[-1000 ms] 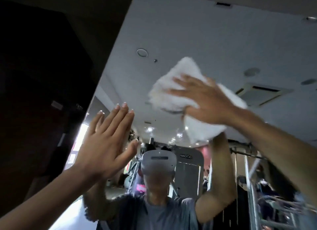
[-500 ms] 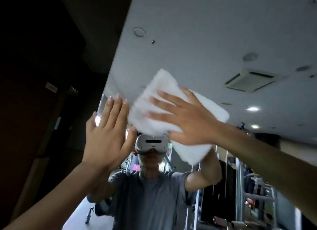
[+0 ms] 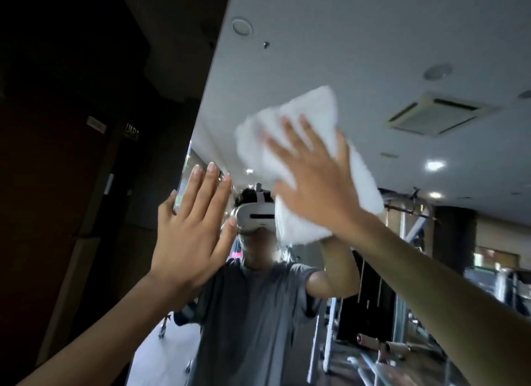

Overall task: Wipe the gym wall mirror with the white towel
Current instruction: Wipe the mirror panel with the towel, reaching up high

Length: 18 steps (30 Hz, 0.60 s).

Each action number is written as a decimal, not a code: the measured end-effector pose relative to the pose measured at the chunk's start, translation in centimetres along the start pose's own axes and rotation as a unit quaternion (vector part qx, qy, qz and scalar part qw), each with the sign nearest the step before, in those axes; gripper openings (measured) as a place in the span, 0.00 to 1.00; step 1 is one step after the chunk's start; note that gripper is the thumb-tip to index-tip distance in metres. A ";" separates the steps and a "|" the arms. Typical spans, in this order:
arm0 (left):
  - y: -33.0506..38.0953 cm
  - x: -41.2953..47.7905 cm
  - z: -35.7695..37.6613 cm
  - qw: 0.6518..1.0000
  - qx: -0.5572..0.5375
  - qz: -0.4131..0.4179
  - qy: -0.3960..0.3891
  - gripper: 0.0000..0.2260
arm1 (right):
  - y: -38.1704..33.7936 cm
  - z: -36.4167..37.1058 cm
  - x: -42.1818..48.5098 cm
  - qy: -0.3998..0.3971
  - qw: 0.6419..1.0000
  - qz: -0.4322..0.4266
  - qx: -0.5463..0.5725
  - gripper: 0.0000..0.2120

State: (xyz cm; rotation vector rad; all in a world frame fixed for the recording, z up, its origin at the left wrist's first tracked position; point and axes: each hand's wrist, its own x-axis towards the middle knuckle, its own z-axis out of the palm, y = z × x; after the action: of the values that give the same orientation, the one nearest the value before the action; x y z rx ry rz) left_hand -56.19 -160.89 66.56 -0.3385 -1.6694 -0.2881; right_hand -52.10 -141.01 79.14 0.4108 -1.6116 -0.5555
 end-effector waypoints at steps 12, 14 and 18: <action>0.2 -4.5 0.7 1.000 0.019 0.005 -0.004 0.27 | 4.7 -0.8 -0.9 0.015 0.957 0.288 0.035 0.30; 0.1 -4.5 0.5 1.000 0.011 0.009 -0.010 0.27 | -0.3 -0.3 -1.2 0.004 0.958 0.286 0.021 0.31; 0.1 -4.6 0.5 1.000 -0.005 0.007 -0.004 0.27 | -6.7 0.2 -8.6 -0.047 0.997 -0.063 -0.014 0.34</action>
State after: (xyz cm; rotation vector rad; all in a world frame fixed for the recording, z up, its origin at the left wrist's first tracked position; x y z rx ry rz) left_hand -56.11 -160.89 61.93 -0.3592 -1.6725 -0.2845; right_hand -51.70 -141.58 68.31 0.4737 -1.6736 -0.7002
